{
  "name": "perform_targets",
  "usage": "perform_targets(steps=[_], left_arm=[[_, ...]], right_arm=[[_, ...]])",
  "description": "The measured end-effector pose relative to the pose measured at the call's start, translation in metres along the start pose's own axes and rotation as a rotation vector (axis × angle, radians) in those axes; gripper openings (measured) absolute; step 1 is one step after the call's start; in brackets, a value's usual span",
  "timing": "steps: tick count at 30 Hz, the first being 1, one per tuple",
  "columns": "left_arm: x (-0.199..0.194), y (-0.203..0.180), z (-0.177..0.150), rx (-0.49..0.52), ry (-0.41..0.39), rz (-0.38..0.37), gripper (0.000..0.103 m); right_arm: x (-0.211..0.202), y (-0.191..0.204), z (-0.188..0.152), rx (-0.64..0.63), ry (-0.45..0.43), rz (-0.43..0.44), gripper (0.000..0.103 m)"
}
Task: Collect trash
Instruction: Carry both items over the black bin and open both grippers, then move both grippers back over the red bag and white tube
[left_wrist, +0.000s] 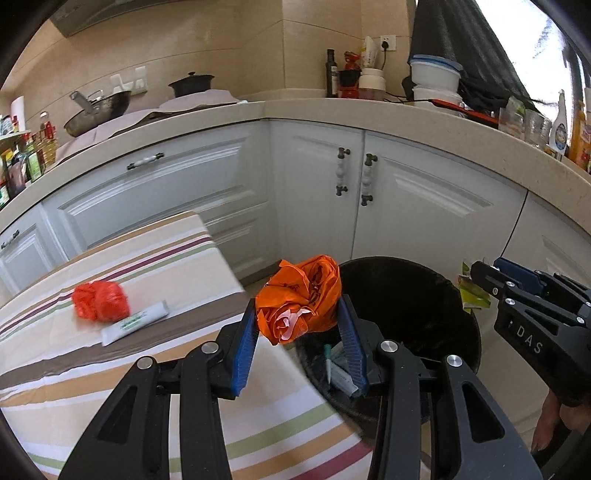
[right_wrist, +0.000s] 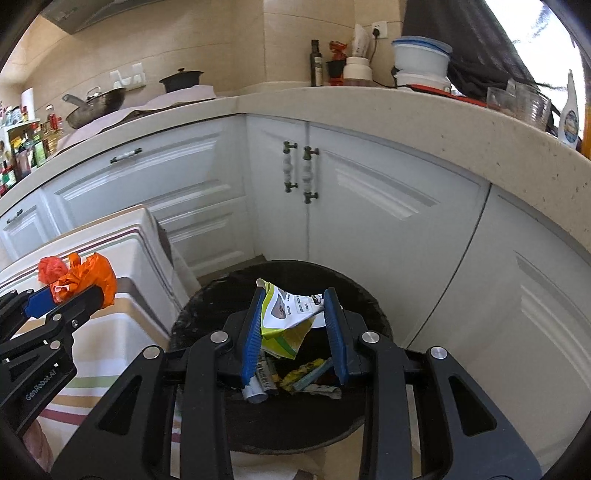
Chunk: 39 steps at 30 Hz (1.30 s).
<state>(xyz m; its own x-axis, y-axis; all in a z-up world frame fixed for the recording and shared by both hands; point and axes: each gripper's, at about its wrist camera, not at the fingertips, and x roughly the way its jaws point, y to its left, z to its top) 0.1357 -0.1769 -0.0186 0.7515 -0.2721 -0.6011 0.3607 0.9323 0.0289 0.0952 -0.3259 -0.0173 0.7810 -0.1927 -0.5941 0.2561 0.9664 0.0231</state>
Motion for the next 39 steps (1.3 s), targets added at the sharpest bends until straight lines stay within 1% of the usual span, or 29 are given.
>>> perform_targets(steps=[10,12,14,16,17,18,20,25,29,33,35,39], left_arm=[[0.03,-0.026,0.009,0.03,0.031,-0.025,0.043],[0.035,-0.029,0.011,0.036,0.041,-0.031,0.045],[0.041,-0.033,0.012,0.041,0.051,-0.032,0.049],[0.044,-0.034,0.013,0.037,0.054,-0.031,0.061],[0.044,-0.034,0.013,0.033,0.053,-0.034,0.062],[0.044,-0.034,0.013,0.031,0.053,-0.034,0.063],[0.046,-0.035,0.012,0.031,0.055,-0.03,0.066],[0.05,-0.035,0.012,0.029,0.068,-0.024,0.068],[0.044,-0.03,0.012,0.027,0.06,-0.019,0.068],[0.038,-0.019,0.012,0.016,0.058,-0.004,0.07],[0.032,-0.007,0.009,0.003,0.057,0.016,0.071],[0.023,0.02,0.003,-0.023,0.065,0.061,0.072]], right_arm=[[0.027,-0.02,0.002,0.028,0.021,-0.011,0.031],[0.032,-0.02,0.003,0.03,0.025,-0.012,0.032],[0.037,-0.021,0.003,0.031,0.031,-0.011,0.033],[0.041,-0.022,0.003,0.035,0.038,-0.009,0.034],[0.043,-0.024,0.002,0.04,0.04,-0.011,0.035],[0.044,-0.025,0.002,0.043,0.041,-0.013,0.04],[0.045,-0.025,0.002,0.047,0.041,-0.015,0.04],[0.048,-0.024,0.001,0.043,0.047,-0.017,0.04],[0.047,-0.022,0.002,0.041,0.046,-0.01,0.04],[0.044,-0.011,0.004,0.032,0.043,0.011,0.041],[0.042,-0.005,0.005,0.028,0.043,0.029,0.041],[0.042,0.02,0.008,0.003,0.044,0.078,0.043]])
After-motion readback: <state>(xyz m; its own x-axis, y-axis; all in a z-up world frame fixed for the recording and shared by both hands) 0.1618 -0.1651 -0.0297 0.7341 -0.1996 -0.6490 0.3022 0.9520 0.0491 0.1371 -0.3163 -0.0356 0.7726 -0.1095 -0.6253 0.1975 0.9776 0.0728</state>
